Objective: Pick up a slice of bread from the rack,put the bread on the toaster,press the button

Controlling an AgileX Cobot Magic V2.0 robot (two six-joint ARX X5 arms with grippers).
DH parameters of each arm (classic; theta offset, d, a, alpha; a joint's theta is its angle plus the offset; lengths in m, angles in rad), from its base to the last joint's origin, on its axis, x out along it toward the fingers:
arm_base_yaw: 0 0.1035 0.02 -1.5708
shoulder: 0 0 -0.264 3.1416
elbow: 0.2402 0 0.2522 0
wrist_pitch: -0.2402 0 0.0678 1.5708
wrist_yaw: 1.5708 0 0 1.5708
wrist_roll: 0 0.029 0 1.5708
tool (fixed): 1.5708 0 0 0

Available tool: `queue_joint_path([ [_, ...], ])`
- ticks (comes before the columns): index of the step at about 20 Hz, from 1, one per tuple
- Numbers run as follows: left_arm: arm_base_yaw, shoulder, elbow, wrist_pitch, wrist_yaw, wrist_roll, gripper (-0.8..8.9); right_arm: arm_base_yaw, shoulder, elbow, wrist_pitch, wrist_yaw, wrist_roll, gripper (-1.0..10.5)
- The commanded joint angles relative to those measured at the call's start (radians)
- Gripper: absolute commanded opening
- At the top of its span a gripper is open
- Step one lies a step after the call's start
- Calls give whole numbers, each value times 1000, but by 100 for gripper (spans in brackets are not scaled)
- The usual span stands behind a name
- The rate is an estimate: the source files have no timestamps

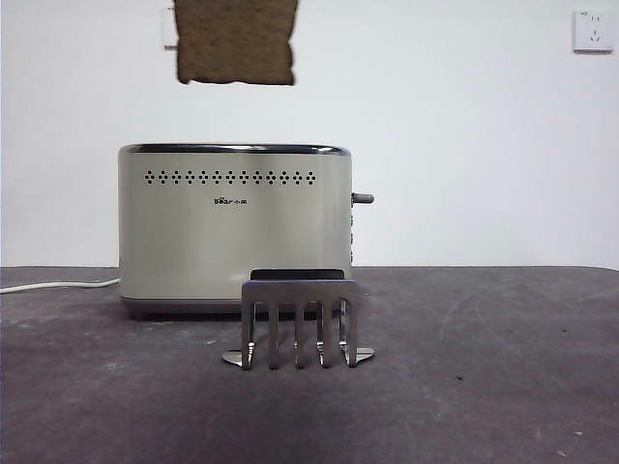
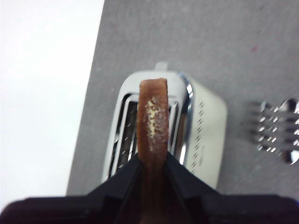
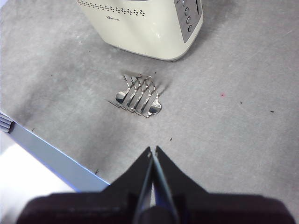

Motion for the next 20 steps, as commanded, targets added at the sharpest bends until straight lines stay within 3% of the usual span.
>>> queue_joint_path([
  [1,28,3,-3,6,19,78,-9,3,0,2,-1,-2,-7,-12],
  [5,93,27,-3,21,135,91,-9,3,0,2,-1,-3,-7,-12],
  [11,154,89,-3,42,222,108,-9,3,0,2,-2,-3,-5,-12],
  [15,172,130,-3,43,243,108,-9,3,0,2,-2,-55,-7,-12],
  [20,190,177,-3,40,279,109,-9,3,0,2,-1,-54,-8,-12],
])
